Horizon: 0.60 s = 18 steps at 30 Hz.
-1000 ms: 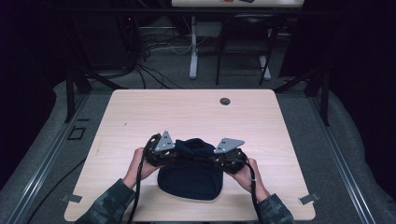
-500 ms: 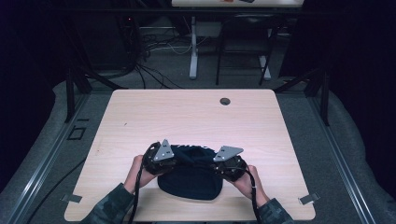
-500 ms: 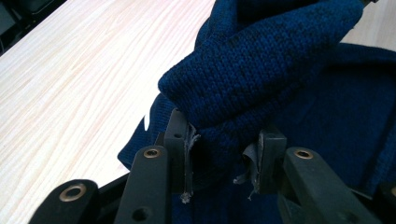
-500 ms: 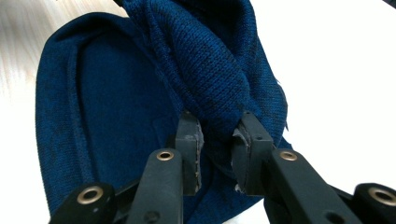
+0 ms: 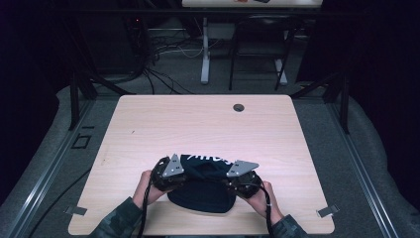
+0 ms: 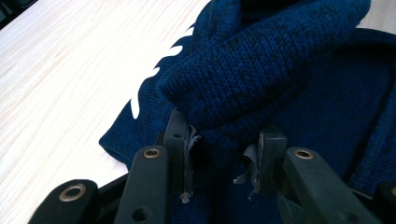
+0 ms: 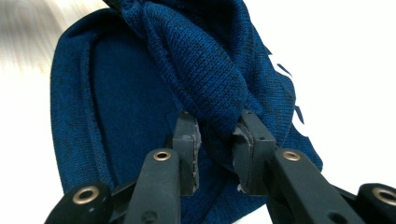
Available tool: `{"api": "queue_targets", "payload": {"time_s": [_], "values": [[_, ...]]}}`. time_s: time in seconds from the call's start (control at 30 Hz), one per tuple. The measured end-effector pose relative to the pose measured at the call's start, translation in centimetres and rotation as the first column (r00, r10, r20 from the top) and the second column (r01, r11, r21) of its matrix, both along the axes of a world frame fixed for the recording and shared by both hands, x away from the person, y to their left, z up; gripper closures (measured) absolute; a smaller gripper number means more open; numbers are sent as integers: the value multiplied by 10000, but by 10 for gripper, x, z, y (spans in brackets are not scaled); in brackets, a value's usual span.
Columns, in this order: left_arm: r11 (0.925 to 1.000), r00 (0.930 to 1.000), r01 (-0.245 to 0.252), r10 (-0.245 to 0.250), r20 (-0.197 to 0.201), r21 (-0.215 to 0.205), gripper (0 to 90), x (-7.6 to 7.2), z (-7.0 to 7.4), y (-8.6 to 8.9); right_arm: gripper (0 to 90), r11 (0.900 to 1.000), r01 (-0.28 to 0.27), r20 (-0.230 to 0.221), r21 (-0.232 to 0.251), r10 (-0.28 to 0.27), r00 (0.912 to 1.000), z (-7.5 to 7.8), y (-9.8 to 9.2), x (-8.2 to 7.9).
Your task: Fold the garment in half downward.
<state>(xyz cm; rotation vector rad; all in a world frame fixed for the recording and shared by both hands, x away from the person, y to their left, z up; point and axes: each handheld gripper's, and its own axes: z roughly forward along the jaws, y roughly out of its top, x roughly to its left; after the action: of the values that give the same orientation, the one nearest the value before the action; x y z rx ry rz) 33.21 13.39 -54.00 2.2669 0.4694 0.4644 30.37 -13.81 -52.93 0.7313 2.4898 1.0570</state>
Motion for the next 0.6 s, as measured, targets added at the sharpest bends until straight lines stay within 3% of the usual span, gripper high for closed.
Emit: {"api": "queue_targets", "payload": {"time_s": [0.53,0.6], "values": [[10000,9983,-8,9,-588,15,631,-6,-17,5,680,9991,-336,-579,-252,321,9978,-9,5,-7],[9997,9969,-15,33,-787,228,600,-7,-21,6,639,9989,-356,-799,-321,329,9963,-10,7,-8]]}}
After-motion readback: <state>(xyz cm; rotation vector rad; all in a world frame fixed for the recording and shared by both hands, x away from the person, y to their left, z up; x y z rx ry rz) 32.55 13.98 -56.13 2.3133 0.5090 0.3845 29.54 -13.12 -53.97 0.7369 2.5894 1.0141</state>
